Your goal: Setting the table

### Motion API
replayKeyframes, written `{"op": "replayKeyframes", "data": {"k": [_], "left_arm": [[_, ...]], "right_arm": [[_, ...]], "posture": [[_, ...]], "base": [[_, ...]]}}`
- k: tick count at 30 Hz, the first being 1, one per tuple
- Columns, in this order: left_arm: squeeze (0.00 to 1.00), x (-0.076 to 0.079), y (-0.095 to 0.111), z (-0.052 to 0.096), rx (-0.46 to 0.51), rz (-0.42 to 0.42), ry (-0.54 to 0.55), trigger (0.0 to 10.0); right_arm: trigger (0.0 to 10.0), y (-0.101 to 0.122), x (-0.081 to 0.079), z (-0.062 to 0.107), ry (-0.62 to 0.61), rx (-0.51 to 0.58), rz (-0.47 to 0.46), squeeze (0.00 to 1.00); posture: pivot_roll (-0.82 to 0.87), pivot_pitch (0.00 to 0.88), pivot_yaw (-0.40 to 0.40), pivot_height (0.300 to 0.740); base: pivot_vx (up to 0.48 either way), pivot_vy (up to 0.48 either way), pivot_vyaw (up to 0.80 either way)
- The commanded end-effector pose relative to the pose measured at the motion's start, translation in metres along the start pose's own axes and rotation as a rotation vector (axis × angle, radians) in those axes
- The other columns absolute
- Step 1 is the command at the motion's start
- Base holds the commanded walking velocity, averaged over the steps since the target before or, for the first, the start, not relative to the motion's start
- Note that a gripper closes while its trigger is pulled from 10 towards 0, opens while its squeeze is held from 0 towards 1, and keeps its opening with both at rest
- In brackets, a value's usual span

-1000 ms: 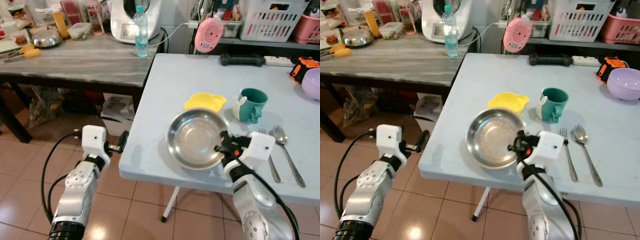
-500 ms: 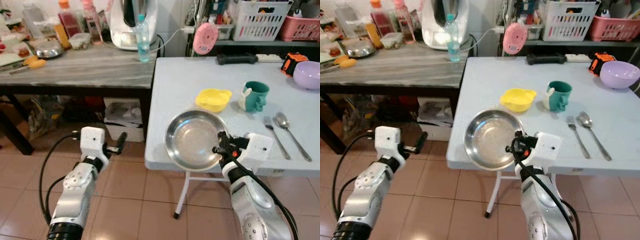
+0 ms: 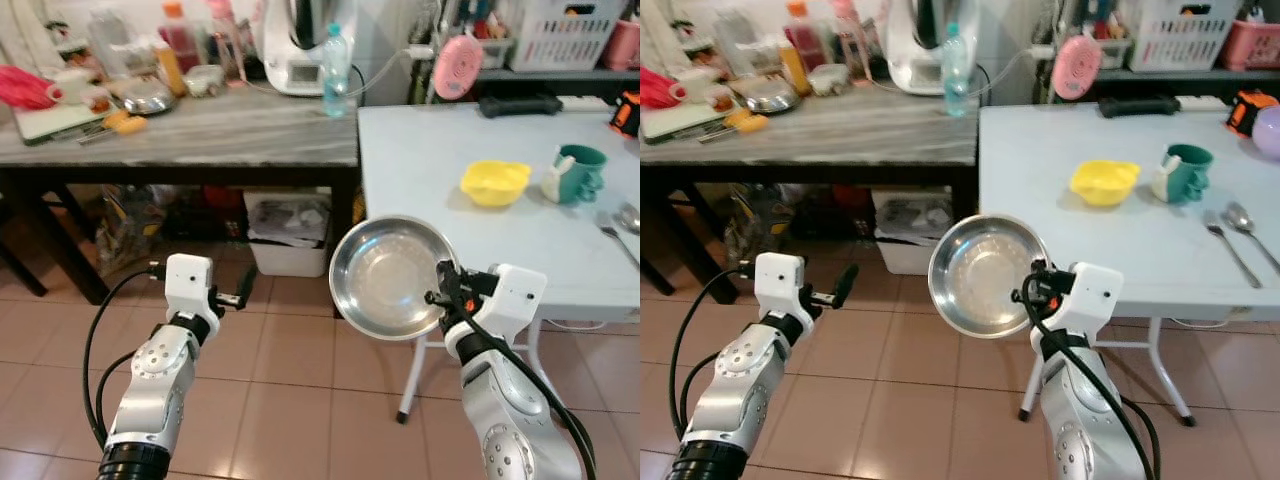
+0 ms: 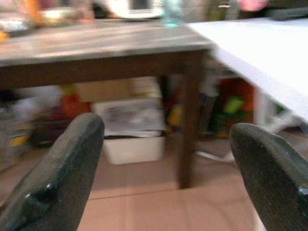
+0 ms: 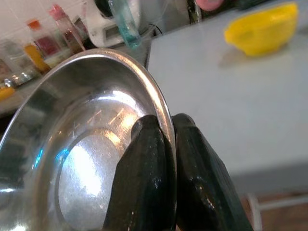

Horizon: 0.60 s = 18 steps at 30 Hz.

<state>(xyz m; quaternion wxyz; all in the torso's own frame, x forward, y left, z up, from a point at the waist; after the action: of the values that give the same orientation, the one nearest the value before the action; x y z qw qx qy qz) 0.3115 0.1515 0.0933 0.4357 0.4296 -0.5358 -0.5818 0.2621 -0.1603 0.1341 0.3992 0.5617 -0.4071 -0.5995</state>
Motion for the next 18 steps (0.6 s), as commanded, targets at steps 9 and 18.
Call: {"op": "replayKeyframes", "data": {"k": [9,18], "left_arm": [[0.00,-0.0018,-0.0002,0.0001,0.001,-0.020,0.000,10.0],[0.00,0.0004,0.0041,-0.0007,0.028,-0.018,-0.024,10.0]], "right_arm": [[10.0,0.0041,-0.0054,-0.0002,0.013,0.022,0.005,0.00],[10.0,0.0035,-0.0048,-0.0011,0.009,0.023,0.013,0.00]], "posture": [[-0.16,0.000,0.056,0.740],[-0.15,0.000,0.055,0.740]], "base": [[0.000,0.480,-0.05],[0.000,0.136,0.00]]}}
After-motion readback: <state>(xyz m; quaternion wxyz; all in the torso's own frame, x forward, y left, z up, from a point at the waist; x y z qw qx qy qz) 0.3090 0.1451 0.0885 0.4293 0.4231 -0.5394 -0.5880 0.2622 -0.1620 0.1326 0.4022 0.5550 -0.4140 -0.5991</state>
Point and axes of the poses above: a point about 5 cm out from each wrist's last joint towards the gripper, its own z axis pointing back from the gripper into the wrist, its own y axis along the axis of the wrist's last joint, x = y × z, the point moved 1 cm from there along -z, pointing out of the wrist towards the gripper, and after that the axes turned 4 degrees about -z, right-handed, at the moved point
